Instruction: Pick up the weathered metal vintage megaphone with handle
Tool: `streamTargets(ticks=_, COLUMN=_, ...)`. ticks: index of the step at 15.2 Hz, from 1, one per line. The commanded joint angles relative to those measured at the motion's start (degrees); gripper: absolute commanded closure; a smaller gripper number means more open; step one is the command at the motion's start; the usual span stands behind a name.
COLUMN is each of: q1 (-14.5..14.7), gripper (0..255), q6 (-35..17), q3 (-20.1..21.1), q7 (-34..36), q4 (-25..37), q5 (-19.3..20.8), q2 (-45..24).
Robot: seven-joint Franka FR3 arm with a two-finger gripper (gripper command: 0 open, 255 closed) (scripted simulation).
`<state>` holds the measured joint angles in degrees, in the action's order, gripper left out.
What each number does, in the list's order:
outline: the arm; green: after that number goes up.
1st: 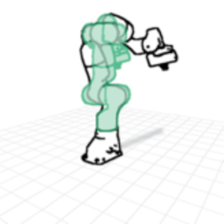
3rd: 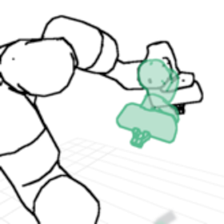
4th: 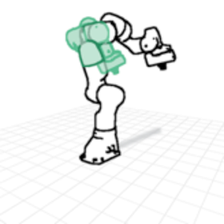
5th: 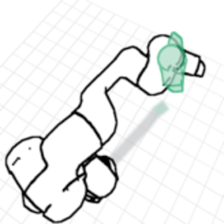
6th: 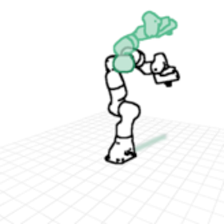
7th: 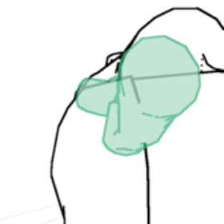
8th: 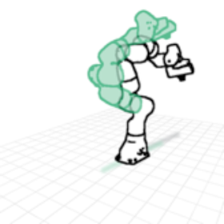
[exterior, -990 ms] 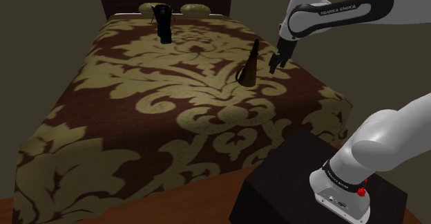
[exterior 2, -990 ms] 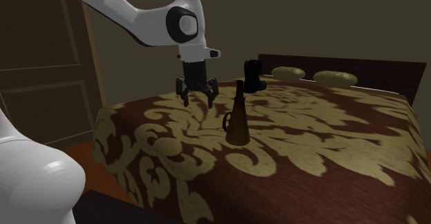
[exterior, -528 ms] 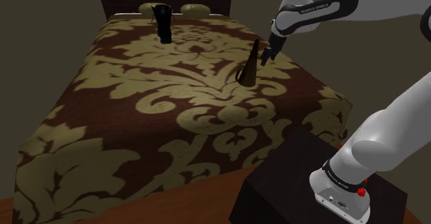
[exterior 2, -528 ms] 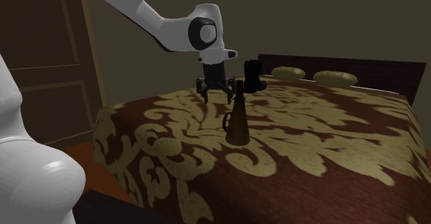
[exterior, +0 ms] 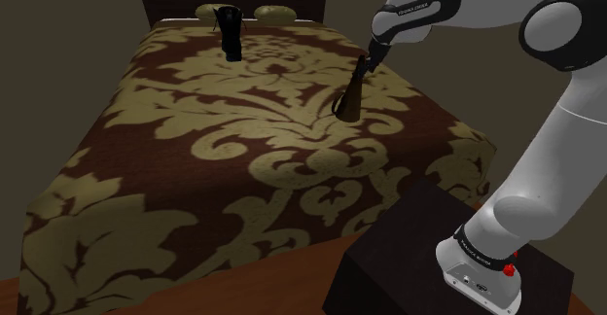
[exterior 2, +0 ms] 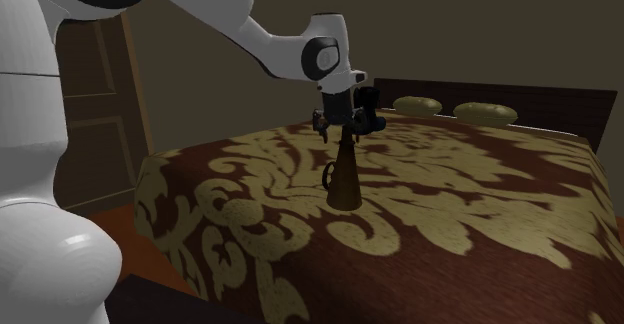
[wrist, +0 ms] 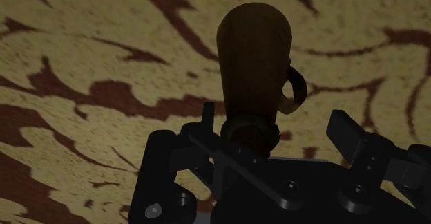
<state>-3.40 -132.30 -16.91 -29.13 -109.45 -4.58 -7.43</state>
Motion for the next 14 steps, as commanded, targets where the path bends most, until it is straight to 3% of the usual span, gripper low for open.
streamTargets(ticks=1, q1=-0.6, gripper=0, q6=-0.7, q3=0.0, q7=-1.7, q4=2.5, q5=-1.4, q2=-2.2)
streamTargets(ticks=10, q1=-0.8, gripper=0, q6=-5.9, q3=0.4, q7=-2.7, q4=-0.8, q5=-2.7, q2=-4.3)
streamTargets(ticks=11, q1=-0.8, gripper=255, q6=-5.9, q3=0.4, q7=-2.7, q4=-0.8, q5=-2.7, q2=-4.4)
streamTargets(ticks=14, q1=-0.8, gripper=255, q6=-5.9, q3=0.4, q7=-2.7, q4=-0.8, q5=-2.7, q2=-4.4)
